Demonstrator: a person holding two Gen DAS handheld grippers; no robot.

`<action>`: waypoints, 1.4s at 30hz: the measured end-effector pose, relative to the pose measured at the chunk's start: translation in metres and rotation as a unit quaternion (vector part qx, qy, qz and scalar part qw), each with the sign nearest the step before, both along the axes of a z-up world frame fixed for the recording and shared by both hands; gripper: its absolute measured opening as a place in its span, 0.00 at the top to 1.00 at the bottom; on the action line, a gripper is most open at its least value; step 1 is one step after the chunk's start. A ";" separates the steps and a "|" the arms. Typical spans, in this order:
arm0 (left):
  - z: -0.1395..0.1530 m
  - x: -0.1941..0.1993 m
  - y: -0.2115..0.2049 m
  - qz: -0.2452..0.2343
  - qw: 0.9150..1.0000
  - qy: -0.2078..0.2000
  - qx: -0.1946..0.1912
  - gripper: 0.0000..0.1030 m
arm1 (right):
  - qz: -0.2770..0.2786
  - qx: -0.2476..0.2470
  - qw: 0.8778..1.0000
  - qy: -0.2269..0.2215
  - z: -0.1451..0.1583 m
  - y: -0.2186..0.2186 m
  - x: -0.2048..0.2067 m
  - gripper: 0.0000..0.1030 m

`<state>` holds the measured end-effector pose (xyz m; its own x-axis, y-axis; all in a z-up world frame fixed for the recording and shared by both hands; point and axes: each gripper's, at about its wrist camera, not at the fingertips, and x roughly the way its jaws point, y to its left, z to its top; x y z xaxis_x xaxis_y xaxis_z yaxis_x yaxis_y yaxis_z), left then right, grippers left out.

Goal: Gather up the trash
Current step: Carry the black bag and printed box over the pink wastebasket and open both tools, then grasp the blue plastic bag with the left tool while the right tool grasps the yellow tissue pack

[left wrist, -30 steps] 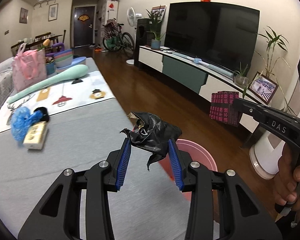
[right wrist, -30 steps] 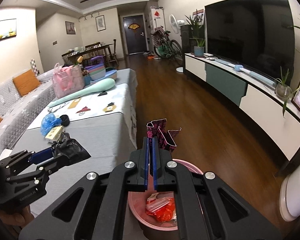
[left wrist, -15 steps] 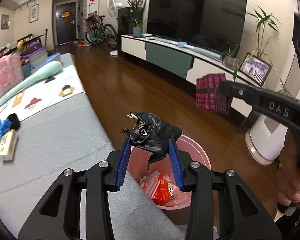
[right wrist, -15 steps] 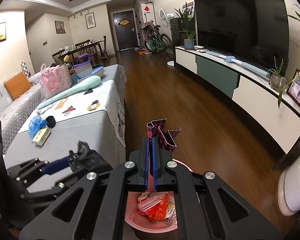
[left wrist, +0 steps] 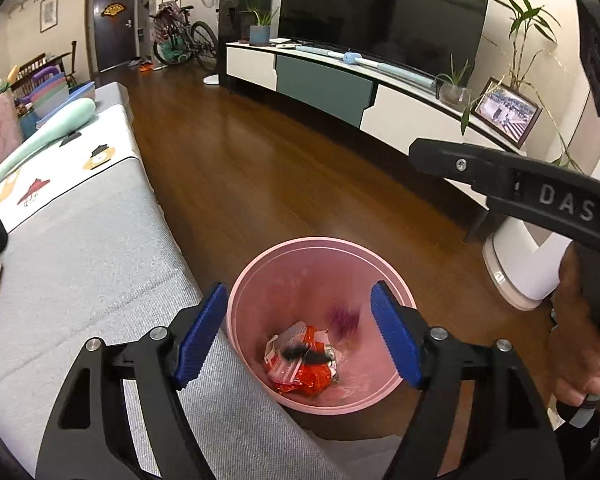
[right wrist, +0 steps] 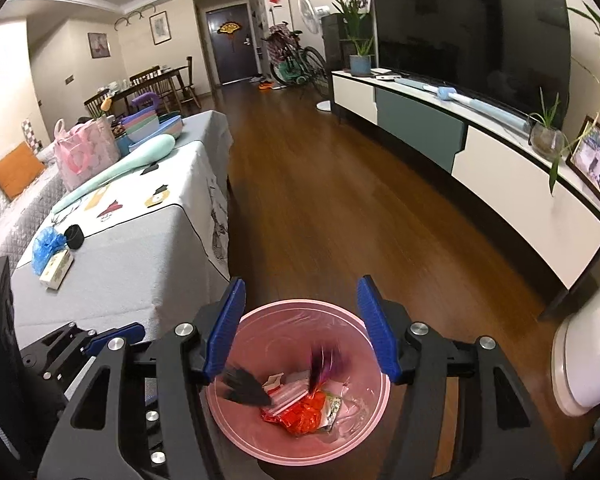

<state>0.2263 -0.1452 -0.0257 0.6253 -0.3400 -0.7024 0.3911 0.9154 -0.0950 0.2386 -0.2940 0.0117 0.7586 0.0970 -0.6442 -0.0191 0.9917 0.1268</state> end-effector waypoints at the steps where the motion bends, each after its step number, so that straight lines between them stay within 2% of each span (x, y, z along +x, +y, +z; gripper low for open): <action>1: 0.001 -0.002 0.002 0.002 1.000 -0.003 -0.001 0.30 | 0.001 -0.001 1.000 0.000 0.000 0.000 0.000 0.43; 8: 0.018 -0.016 0.032 0.018 0.999 -0.027 -0.009 0.34 | -0.003 0.008 1.000 -0.012 0.006 0.006 -0.002 0.43; 13: 0.041 -0.027 0.075 0.046 0.997 -0.057 -0.010 0.39 | 0.006 0.015 0.999 -0.033 0.016 0.024 -0.007 0.43; 22: 0.068 -0.030 0.179 0.117 0.990 -0.081 0.005 0.55 | 0.050 0.043 0.997 -0.050 0.033 0.102 -0.011 0.46; 24: 0.072 -0.024 0.206 0.139 0.987 -0.083 0.007 0.65 | 0.062 0.041 0.996 -0.058 0.037 0.123 -0.013 0.46; 28: 0.078 -0.011 0.256 0.177 0.980 -0.089 0.001 0.69 | 0.089 0.041 0.993 -0.070 0.041 0.167 -0.017 0.48; 32: 0.072 0.005 0.309 0.220 0.972 -0.086 -0.009 0.69 | 0.113 0.062 0.989 -0.072 0.042 0.206 -0.016 0.48; 35: 0.060 0.013 0.341 0.246 0.966 -0.074 -0.017 0.74 | 0.126 0.075 0.986 -0.073 0.042 0.235 -0.012 0.48; 39: 0.048 0.026 0.367 0.261 0.963 -0.065 -0.013 0.74 | 0.143 0.081 0.984 -0.064 0.033 0.276 -0.005 0.48; 42: 0.044 0.033 0.387 0.269 0.961 -0.054 -0.032 0.75 | 0.155 0.080 0.984 -0.048 0.022 0.304 0.004 0.48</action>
